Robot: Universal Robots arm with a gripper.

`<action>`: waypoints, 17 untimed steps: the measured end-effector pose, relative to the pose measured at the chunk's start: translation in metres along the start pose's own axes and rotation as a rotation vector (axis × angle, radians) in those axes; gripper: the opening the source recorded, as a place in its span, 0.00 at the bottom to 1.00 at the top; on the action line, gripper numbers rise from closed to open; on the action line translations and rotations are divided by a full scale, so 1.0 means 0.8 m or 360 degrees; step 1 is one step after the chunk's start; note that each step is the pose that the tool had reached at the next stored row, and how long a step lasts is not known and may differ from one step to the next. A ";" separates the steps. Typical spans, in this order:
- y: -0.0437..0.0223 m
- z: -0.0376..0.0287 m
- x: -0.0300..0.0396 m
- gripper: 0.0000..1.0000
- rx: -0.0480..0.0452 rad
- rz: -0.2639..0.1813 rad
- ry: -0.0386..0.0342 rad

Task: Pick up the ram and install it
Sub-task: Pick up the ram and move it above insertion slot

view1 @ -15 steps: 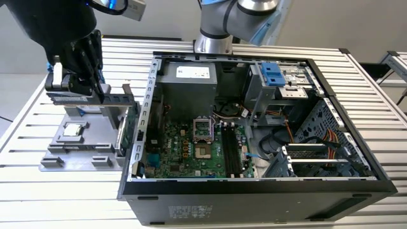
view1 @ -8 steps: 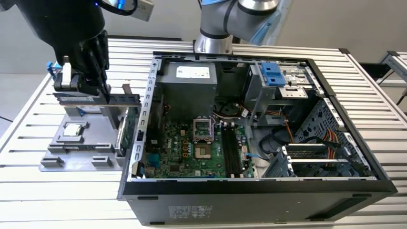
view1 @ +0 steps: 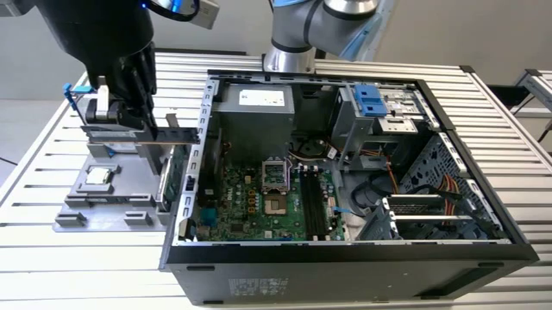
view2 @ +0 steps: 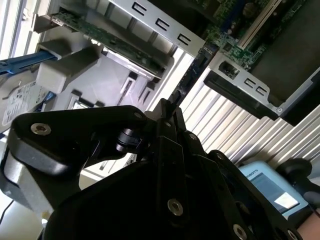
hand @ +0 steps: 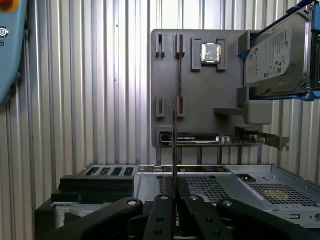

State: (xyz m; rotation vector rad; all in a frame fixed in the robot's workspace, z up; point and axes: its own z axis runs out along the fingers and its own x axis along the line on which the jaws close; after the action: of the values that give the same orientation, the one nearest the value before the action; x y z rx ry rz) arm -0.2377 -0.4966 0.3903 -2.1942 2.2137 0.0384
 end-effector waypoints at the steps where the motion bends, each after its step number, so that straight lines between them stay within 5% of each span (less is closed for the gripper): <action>1: -0.0014 0.0000 0.0000 0.00 0.0000 0.0000 0.0000; 17: -0.0253 0.0000 -0.0012 0.00 0.0000 0.0000 0.0000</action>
State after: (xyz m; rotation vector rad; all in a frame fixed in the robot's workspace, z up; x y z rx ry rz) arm -0.2174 -0.4959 0.3903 -2.1941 2.2138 0.0384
